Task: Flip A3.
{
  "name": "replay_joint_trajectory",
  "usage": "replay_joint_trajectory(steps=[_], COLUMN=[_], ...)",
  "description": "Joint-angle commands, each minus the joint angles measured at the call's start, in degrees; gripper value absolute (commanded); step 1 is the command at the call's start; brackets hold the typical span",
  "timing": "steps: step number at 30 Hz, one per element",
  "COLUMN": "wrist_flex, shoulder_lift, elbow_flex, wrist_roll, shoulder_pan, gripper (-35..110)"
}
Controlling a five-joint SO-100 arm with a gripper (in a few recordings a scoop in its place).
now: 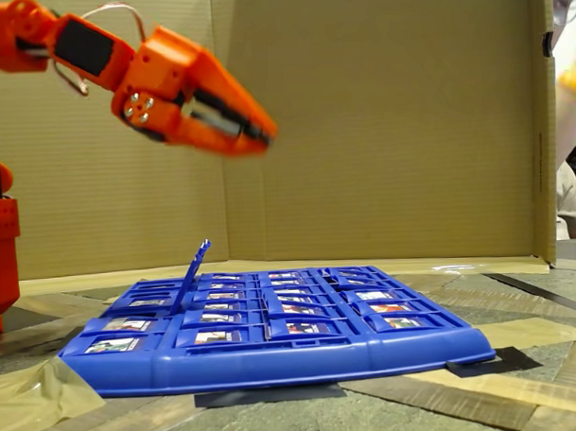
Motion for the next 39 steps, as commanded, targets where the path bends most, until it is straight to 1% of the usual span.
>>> replay_joint_trajectory(steps=[1,5,12,19,23,27,34,39], wrist_flex=[2.9,4.57,4.13,5.8,11.6,20.57,35.16,35.6], shoulder_lift=[-3.69,-7.56,-14.77,-19.07,-19.69,-19.86,-21.97,-22.59], elbow_flex=[-3.16,-3.16,-4.39,-5.98,-7.12,-9.14,-17.75,-20.04], wrist_roll=[0.26,0.62,2.11,2.46,0.35,-0.88,-1.32,-0.7], shoulder_pan=[1.23,1.85,1.41,-1.05,-2.11,-1.93,-0.88,-0.79], gripper=[0,0,0,0,0,0,0,0])
